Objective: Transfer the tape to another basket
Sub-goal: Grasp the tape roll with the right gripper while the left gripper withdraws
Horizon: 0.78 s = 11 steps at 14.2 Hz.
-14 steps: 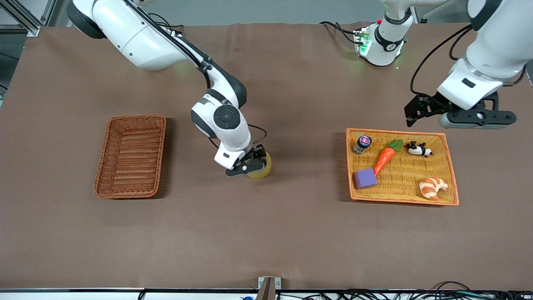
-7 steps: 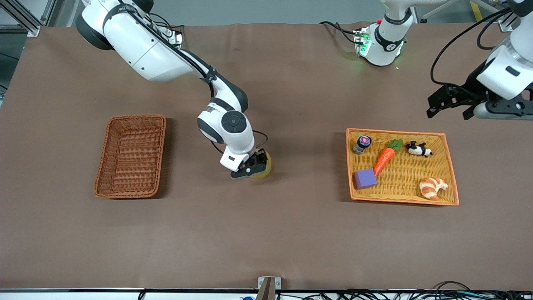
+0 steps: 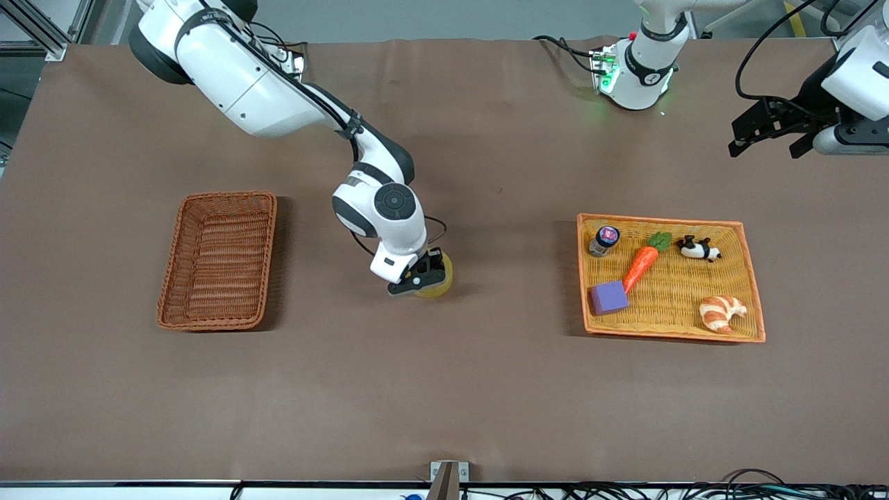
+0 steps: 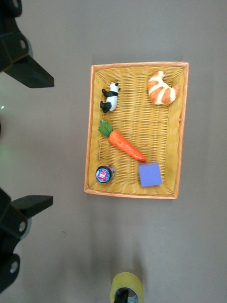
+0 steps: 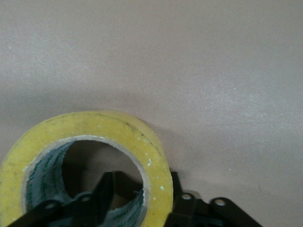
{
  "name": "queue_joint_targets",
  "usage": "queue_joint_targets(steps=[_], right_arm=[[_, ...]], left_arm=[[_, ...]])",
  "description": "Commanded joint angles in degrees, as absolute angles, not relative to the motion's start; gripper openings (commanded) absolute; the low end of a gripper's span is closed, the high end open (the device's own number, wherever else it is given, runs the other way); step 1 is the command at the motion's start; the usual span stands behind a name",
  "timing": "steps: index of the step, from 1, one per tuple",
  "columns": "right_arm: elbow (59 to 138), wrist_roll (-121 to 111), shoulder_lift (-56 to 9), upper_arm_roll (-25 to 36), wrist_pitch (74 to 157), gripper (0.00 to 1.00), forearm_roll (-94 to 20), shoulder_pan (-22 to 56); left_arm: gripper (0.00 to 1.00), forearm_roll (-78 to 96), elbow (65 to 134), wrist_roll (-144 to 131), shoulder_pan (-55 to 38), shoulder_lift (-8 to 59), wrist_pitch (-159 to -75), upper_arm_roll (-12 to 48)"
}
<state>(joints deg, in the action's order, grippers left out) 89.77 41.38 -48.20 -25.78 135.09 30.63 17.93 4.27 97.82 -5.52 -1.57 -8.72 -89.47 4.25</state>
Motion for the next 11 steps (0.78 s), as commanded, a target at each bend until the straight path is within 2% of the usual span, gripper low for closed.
queue_joint_targets(steps=[1,2,3,6,7,9,11], right_arm=[[90.26,43.59,-47.73,-26.28,135.09,0.13,32.26,17.41],[90.0,45.42,-47.55,-26.28,134.74,0.02,32.26,17.32],[89.83,46.57,-47.37,-26.37,133.87,0.0,32.26,17.05],[89.74,46.23,-44.66,-27.06,132.45,0.0,32.08,15.22],[89.74,46.23,-42.65,-28.98,130.97,0.0,31.65,13.03],[89.74,46.32,-37.73,-31.55,125.01,0.0,30.94,9.07],[89.82,45.97,-32.19,-31.03,120.17,0.0,28.23,7.48]], left_arm=[[1.0,4.84,102.64,-4.83,-3.59,-9.41,-92.44,1.76],[1.0,4.66,103.53,-4.83,-3.78,-8.88,-94.55,1.76],[1.0,4.57,103.27,-4.92,-3.78,-7.22,-95.61,2.11],[1.0,4.22,100.82,-5.01,-3.61,-3.88,-97.47,3.51],[1.0,4.22,99.42,-5.01,-3.43,-2.91,-97.47,3.6],[1.0,4.13,97.39,-5.1,-3.51,-1.94,-97.47,3.69],[1.0,3.35,96.07,-5.1,-3.52,-0.71,-97.47,3.6]])
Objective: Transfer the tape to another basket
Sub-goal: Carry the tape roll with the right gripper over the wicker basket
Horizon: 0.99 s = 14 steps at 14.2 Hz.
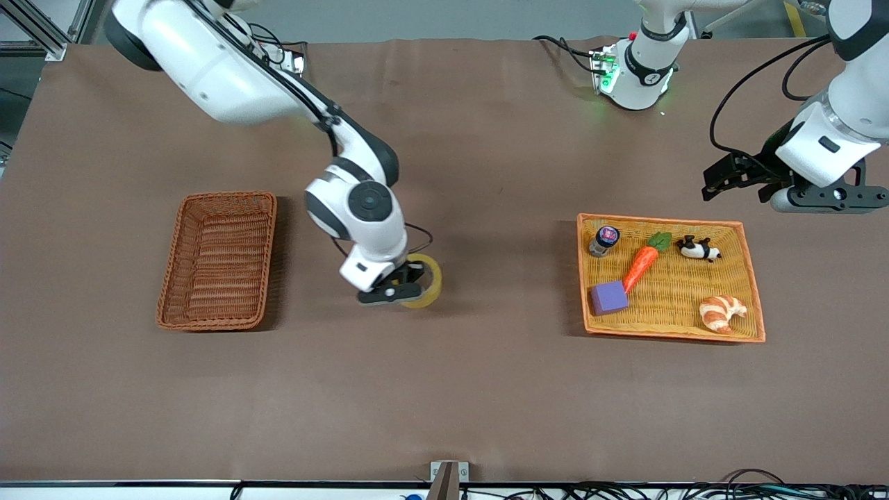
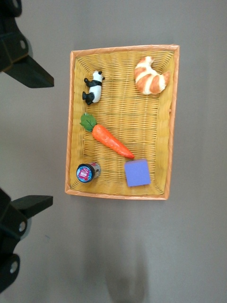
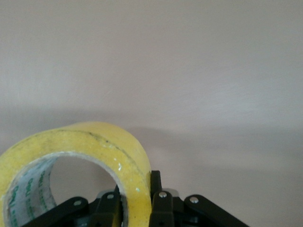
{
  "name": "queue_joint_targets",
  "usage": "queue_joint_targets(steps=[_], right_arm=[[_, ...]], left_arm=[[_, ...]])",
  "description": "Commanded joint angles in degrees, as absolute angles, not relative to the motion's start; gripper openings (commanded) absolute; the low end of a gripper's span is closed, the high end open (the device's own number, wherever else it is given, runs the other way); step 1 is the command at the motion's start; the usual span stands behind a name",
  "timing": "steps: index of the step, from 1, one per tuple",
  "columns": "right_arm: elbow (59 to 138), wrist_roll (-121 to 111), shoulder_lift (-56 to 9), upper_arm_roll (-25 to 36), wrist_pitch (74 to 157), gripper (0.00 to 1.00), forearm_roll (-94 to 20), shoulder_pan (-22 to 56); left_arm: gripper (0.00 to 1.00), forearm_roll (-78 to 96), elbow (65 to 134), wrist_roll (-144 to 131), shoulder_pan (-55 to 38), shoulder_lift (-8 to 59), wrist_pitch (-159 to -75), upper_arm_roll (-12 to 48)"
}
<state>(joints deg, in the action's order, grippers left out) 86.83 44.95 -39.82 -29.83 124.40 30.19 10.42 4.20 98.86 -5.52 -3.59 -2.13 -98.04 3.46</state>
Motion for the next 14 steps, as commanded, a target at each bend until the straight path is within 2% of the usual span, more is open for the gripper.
queue_joint_targets(steps=[1,5,9,11,14], right_arm=[[89.82,45.62,-29.99,-29.98,117.45,0.0,27.78,6.6],[92.89,40.02,-23.13,-20.51,114.61,0.0,24.89,6.15],[95.87,18.68,-17.5,-7.41,114.87,0.0,9.95,5.8],[101.04,11.72,-14.25,-2.92,116.44,0.0,8.62,5.71],[116.41,6.08,-7.05,0.43,128.46,0.0,8.53,5.71]], left_arm=[[1.0,2.03,95.54,-5.1,-3.52,-0.53,-97.56,3.6],[1.0,0.7,89.57,-6.33,-3.69,2.98,-97.56,3.6],[1.0,0.71,89.12,-6.33,-3.34,3.16,-97.56,3.6],[1.0,0.53,89.12,-6.24,-3.43,3.25,-97.56,3.52],[1.0,0.44,89.12,-6.24,-3.25,3.25,-97.65,3.52]])
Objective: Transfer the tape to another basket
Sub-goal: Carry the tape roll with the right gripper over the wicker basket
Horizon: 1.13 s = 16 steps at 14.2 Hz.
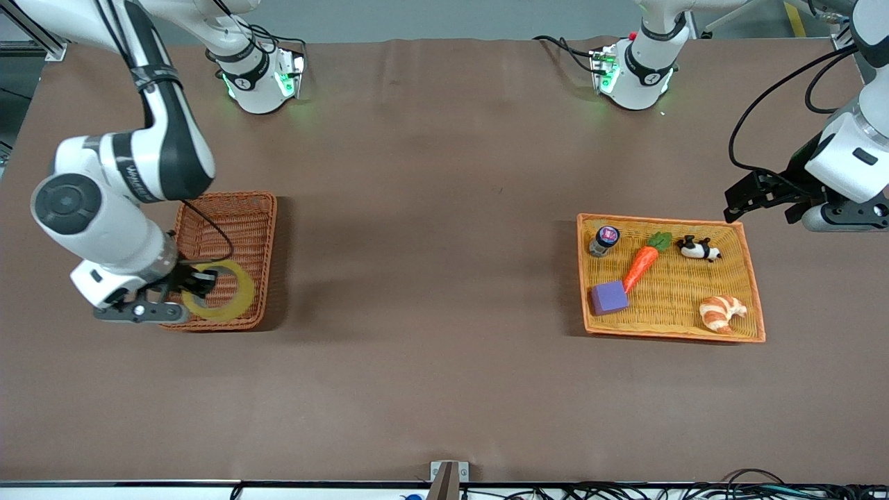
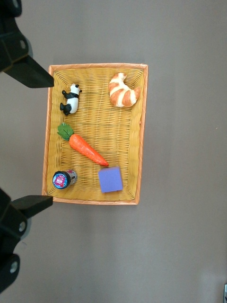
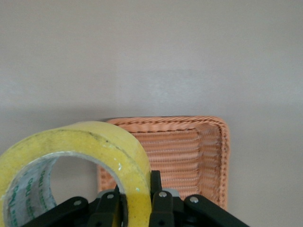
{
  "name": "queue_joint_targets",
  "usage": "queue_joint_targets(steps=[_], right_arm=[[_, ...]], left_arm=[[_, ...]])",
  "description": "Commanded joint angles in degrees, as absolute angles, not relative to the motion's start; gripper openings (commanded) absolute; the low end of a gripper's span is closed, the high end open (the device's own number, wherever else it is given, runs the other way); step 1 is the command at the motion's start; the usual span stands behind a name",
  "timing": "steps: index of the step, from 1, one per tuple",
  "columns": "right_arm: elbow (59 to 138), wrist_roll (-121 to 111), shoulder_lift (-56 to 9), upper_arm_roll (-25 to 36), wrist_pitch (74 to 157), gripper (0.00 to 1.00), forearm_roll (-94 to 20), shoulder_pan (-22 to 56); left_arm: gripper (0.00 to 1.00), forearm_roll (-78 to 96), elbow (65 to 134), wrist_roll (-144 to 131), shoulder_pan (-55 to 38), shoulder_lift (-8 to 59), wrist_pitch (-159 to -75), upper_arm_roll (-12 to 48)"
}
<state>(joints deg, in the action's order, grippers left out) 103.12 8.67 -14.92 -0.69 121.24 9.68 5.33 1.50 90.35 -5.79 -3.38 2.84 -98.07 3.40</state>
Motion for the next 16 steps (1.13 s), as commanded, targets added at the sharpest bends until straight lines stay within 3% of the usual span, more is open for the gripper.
queue_joint_targets(steps=[1,9,16], right_arm=[[120.89,4.76,-5.64,1.66,131.89,0.0,8.53,5.8],[137.88,0.35,-6.76,8.44,151.93,0.0,8.53,5.54],[140.71,0.26,-12.91,8.61,161.17,0.03,8.53,5.54]], left_arm=[[1.0,0.44,89.12,-6.15,-3.16,3.25,-97.65,3.52],[1.0,0.44,89.12,-6.15,-3.25,3.34,-99.32,3.16],[1.0,0.35,89.21,-6.15,-3.16,3.34,-100.46,3.16]])
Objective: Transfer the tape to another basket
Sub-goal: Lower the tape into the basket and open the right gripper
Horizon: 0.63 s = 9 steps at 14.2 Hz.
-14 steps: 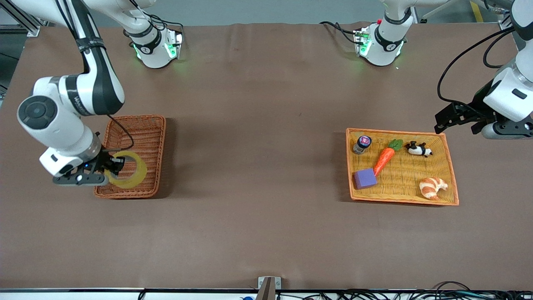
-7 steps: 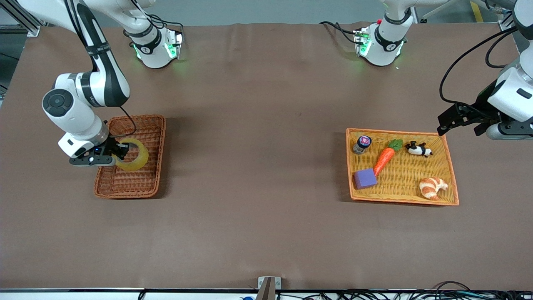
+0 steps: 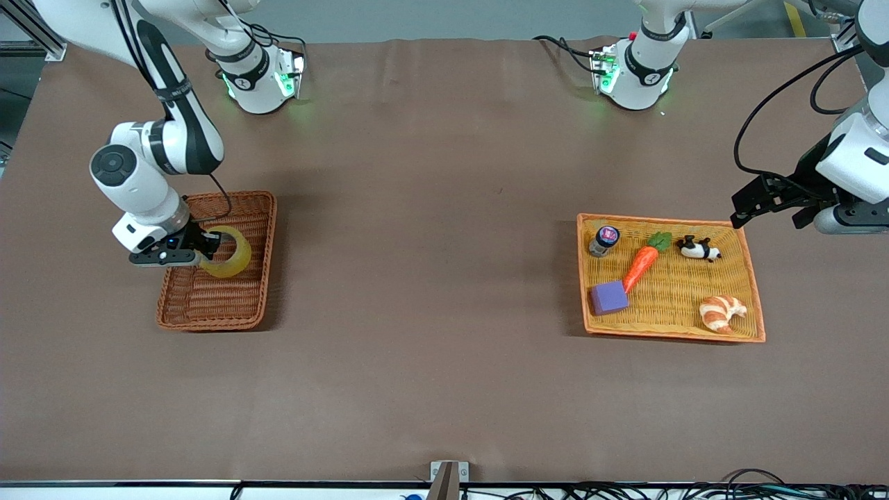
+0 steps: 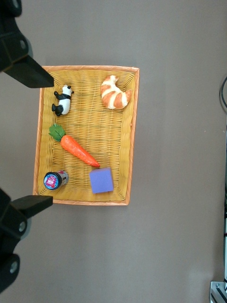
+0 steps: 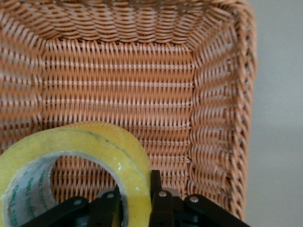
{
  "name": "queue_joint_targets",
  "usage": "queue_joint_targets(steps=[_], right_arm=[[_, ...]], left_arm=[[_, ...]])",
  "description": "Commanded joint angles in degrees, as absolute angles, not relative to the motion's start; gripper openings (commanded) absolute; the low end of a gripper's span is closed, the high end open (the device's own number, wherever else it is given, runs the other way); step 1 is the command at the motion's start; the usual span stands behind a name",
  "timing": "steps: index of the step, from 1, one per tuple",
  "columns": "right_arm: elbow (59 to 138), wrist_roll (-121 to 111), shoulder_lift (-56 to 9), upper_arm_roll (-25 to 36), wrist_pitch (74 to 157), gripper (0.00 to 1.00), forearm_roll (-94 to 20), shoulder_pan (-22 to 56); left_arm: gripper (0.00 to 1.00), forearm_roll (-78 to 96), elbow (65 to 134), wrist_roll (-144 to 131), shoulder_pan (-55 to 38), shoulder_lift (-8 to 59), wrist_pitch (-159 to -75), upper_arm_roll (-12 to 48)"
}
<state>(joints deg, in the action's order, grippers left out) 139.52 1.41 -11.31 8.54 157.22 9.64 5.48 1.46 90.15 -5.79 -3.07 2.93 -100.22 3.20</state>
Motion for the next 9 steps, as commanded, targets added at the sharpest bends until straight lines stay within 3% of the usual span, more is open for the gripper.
queue_joint_targets(steps=[1,2,3,4,5,7,9], right_arm=[[140.71,0.35,-13.96,8.61,162.24,0.04,8.53,5.54],[140.71,0.35,-14.84,8.61,162.42,0.11,8.53,5.62],[140.71,0.35,-15.11,8.61,162.6,0.25,8.53,5.54],[140.71,0.35,-15.12,8.61,162.51,0.58,8.53,5.62],[140.63,0.35,-15.03,8.61,162.51,1.0,8.53,5.62],[140.28,0.79,-14.51,8.61,161.99,1.0,8.53,5.71],[140.1,0.62,-9.44,8.7,159.98,1.0,8.53,5.8]], left_arm=[[1.0,0.35,89.12,-6.15,-3.16,3.34,-100.46,3.16],[1.0,0.35,89.12,-6.15,-3.16,3.34,-100.46,3.16],[1.0,0.35,89.3,-6.07,-3.25,3.25,-100.46,3.16],[1.0,0.09,89.3,-6.06,-3.34,3.34,-100.46,3.08],[1.0,-1.04,89.3,-5.72,-3.34,3.34,-100.46,3.16],[1.0,-5.52,89.47,-5.36,-3.43,3.34,-100.37,3.25],[1.0,-5.8,89.39,-5.45,-3.43,3.34,-100.37,3.34]])
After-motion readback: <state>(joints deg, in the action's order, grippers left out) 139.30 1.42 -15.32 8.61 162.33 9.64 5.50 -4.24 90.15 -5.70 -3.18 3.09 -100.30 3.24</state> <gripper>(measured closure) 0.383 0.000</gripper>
